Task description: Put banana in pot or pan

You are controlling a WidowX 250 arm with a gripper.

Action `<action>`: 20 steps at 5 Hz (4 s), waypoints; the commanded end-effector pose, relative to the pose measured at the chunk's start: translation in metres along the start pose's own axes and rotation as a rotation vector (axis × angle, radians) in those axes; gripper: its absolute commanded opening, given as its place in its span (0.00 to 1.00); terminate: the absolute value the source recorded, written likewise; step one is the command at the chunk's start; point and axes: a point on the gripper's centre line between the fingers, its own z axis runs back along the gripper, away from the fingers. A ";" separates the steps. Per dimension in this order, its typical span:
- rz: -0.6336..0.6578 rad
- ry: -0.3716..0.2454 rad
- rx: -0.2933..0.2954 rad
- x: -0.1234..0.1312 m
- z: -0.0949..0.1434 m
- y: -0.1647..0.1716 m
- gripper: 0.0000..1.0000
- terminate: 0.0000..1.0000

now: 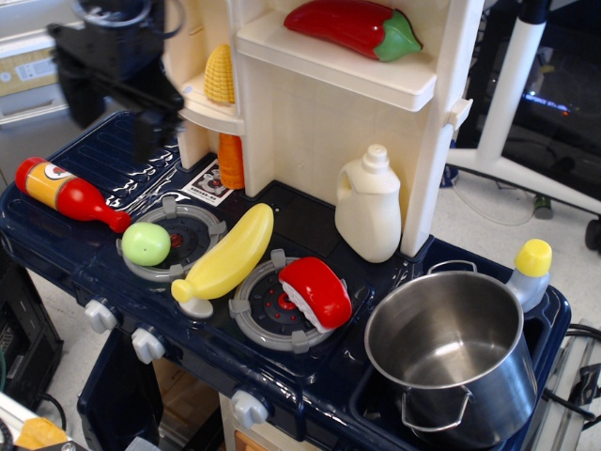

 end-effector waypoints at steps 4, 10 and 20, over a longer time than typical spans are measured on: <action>0.170 -0.072 -0.118 -0.015 0.005 -0.101 1.00 0.00; 0.206 -0.116 -0.110 -0.020 -0.054 -0.097 0.00 0.00; 1.059 0.096 -0.050 0.014 0.052 -0.226 0.00 1.00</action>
